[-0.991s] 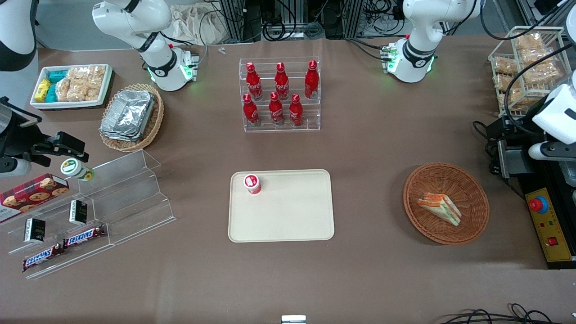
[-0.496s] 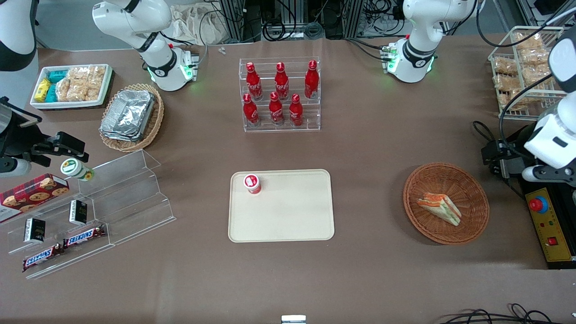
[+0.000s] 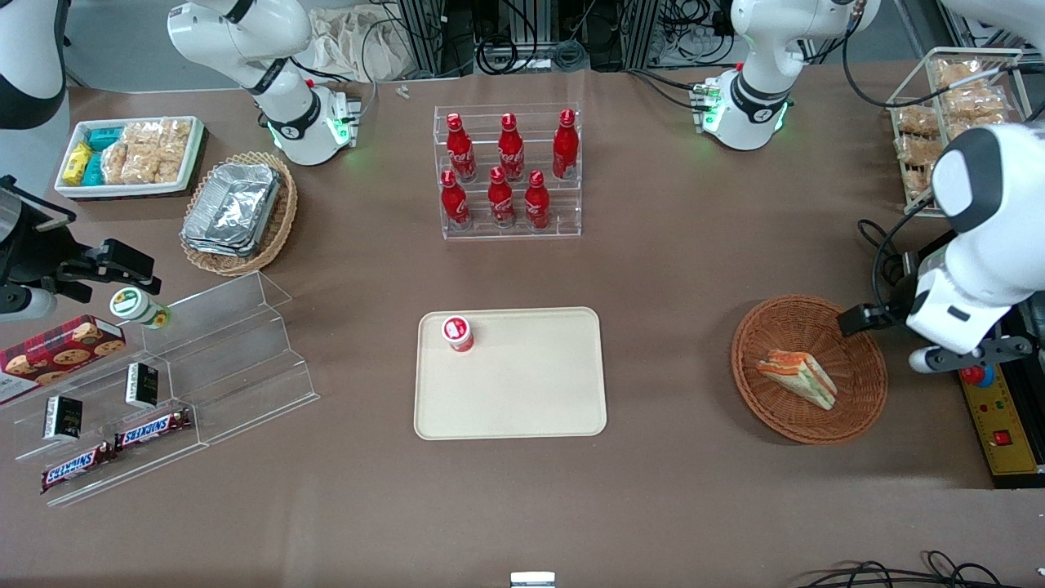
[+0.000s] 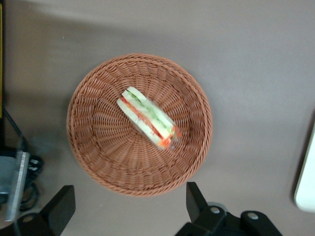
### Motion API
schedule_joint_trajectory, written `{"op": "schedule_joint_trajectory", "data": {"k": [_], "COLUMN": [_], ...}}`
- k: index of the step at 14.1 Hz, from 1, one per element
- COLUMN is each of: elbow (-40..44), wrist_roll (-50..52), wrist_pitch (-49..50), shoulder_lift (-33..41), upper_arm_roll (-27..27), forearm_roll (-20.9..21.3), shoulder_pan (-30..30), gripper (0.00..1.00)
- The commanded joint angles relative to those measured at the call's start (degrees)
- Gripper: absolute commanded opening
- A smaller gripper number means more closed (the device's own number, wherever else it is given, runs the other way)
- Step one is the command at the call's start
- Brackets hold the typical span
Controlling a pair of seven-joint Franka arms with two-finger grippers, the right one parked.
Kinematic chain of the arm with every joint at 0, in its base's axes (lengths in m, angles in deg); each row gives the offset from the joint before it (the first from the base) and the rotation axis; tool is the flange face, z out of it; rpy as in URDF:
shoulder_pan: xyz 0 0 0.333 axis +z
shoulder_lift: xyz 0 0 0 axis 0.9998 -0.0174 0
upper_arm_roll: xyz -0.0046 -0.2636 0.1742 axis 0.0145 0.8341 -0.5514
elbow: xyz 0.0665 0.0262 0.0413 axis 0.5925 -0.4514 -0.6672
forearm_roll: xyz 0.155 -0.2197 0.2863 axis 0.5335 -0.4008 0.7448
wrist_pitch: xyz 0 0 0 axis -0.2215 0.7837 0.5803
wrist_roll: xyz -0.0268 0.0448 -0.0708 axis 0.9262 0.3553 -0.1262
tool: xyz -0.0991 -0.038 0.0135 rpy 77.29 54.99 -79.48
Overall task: Place sandwich from basket to tray
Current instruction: 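Lower the open left gripper onto the wrapped sandwich in the basket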
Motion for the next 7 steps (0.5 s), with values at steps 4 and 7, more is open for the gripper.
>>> {"op": "schedule_joint_trajectory", "data": {"k": [4, 7], "elbow": [0.3, 0.5], "wrist_roll": [19.2, 29.0], "wrist_pitch": [-5.0, -8.0], "shoulder_lift": [-6.0, -10.1], "upper_arm_roll": [0.3, 0.4], "forearm_roll": [0.2, 0.4], "shoulder_pan": [-0.2, -0.3], "gripper": [1.0, 0.99]}}
